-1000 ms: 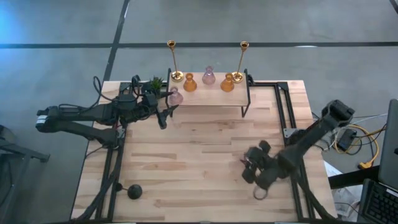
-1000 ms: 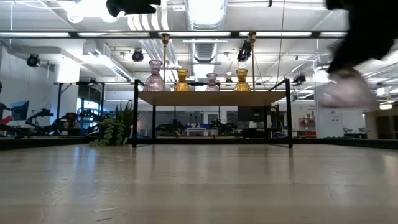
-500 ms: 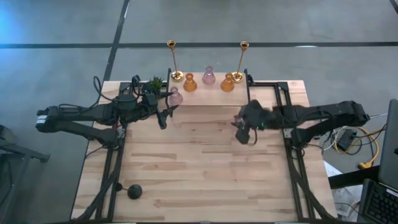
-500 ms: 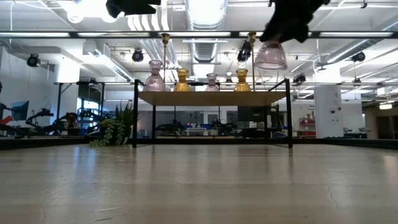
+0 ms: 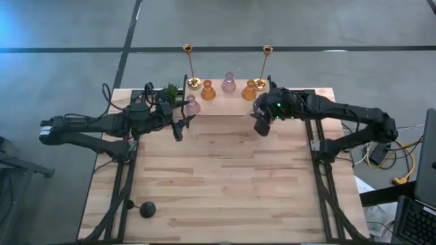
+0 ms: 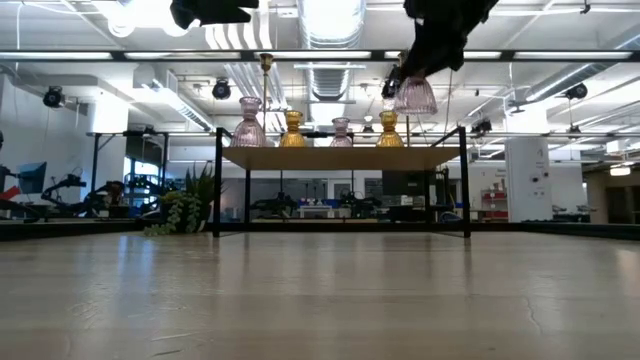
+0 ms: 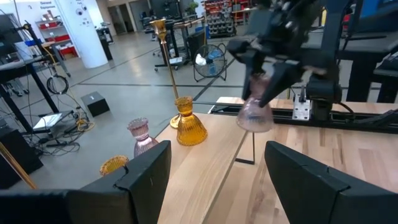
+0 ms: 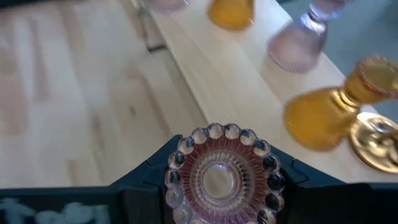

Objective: Pick & Place candle stick holders
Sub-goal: Put the pink glass candle holder on the shelf

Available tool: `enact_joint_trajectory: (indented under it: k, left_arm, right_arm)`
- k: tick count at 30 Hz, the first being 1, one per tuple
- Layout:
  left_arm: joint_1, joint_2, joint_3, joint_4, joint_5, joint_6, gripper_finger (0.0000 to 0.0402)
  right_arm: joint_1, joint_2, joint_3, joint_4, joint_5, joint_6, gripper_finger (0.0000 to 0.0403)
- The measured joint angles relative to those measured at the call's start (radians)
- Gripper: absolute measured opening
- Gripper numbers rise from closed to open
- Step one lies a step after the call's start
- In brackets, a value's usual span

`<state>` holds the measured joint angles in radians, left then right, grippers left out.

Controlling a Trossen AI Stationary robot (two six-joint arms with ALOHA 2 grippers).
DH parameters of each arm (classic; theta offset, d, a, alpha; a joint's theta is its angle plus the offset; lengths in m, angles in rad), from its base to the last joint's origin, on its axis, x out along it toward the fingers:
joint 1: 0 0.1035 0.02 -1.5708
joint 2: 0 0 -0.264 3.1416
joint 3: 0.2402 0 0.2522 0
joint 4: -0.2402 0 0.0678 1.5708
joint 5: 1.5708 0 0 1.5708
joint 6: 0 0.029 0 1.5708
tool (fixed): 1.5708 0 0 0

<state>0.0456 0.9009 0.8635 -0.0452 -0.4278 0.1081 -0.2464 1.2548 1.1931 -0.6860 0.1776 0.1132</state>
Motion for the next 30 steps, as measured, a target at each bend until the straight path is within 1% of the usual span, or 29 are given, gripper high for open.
enact_joint_trajectory:
  k: [3,7,21,30]
  left_arm:
    - [0.0,0.0,0.0,0.0,0.0,0.0,0.0263]
    - [0.0,-0.002,0.0,-0.001,0.0,0.0,0.0263]
    - [-0.001,-0.004,0.0,-0.001,0.0,0.003,0.0263]
    - [0.0,-0.004,0.0,-0.002,0.0,0.003,0.0263]
  right_arm:
    - [-0.048,0.027,0.001,-0.015,-0.009,-0.021,0.0143]
    - [-0.105,0.043,-0.012,0.0,-0.078,-0.04,0.0143]
    - [-0.221,0.043,-0.062,0.044,-0.081,-0.057,0.0143]
    - [-0.252,0.038,-0.11,0.091,-0.081,-0.028,0.0143]
